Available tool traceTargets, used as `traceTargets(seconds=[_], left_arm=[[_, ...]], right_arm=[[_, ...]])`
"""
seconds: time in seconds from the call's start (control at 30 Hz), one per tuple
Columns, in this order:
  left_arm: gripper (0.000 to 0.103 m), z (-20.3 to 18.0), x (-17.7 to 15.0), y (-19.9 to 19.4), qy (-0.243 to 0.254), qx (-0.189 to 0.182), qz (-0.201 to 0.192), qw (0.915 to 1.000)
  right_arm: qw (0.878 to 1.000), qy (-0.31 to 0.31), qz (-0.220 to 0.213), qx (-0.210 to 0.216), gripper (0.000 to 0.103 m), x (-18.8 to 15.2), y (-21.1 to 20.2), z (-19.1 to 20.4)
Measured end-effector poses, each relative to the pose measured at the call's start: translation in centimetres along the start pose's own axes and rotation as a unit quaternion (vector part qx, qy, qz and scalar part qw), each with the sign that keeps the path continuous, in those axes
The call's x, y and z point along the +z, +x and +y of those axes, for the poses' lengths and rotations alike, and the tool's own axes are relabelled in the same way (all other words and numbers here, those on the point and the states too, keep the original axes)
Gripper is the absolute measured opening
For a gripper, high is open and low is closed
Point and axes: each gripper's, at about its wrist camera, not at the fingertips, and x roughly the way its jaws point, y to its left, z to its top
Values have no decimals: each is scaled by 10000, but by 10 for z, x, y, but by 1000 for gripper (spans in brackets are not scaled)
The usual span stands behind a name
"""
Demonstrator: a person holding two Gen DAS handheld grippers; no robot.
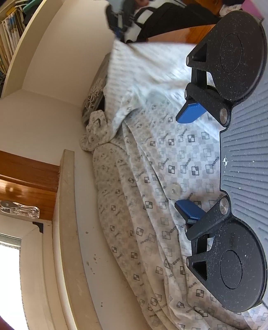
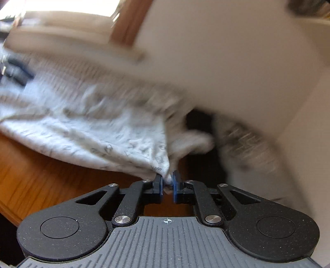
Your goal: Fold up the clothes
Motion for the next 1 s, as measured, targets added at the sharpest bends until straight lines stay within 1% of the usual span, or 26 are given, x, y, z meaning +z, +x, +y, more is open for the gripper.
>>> traceTargets(seconds=[0.03,0.07,0.1,0.13,0.23,0.3,0.33,0.4,0.43,0.47,0.53,0.6,0.7,0.73,0.77,0.8,0.87,0.9,0.93,1.0], left_arm=[[84,0,-1,-1,5,2,12,10000],[84,1,-1,-1,8,2,21,10000],[84,1,-2,-3,10,13,24,10000],[84,2,-2,-4,2,9,21,10000],[84,4,-4,-7,-19,-12,15,10000],[84,4,-4,-8,-1,-2,21,10000],[84,3,-4,-8,18,10,27,10000],[84,2,-4,-7,55,39,36,10000],[84,1,-4,-7,73,54,41,10000],[84,1,-4,-7,81,59,43,9999],[84,0,-4,-7,97,69,47,9999],[85,0,-4,-7,109,66,54,9999],[85,-1,-4,-7,130,63,64,9999],[85,-1,-4,-8,134,67,64,9999],[85,-1,-4,-8,138,72,64,9999],[85,-1,-4,-8,139,77,62,9999],[85,-1,-5,-10,102,82,19,9999],[85,0,-5,-11,84,85,-2,9999],[85,0,-6,-11,66,88,-24,9999],[85,1,-6,-13,8,71,-55,10000]], right_arm=[[9998,-47,-100,-143,10,2,-8,-6],[9994,-42,-88,-336,1,1,-9,-12],[9985,-20,-39,-545,1,0,-8,-17],[9981,133,-14,-606,1,-5,-5,-22],[9953,722,39,-640,1,-21,4,-38],[9937,1059,-36,-379,1,-27,7,-36],[9916,1280,-109,-138,2,-30,7,-34],[9865,1609,-216,224,8,-33,11,-26],[9832,1762,-265,391,17,-34,13,-22],[9794,1913,-314,559,34,-35,15,-18],[9706,2240,-336,817,45,-40,25,-12],[9623,2508,-300,1008,47,-44,37,-8],[9553,2724,-146,1140,47,-50,55,-3],[9541,2757,-116,1167,44,-50,59,-2],[9526,2786,-121,1214,22,-51,60,-2],[9557,2708,-151,1142,5,-50,57,-1],[9642,2479,-220,917,2,-47,50,0],[9671,2412,-335,737,2,-42,45,-2],[9691,2360,-477,536,2,-37,40,-5],[9698,2337,-580,382,2,-30,39,-9]])
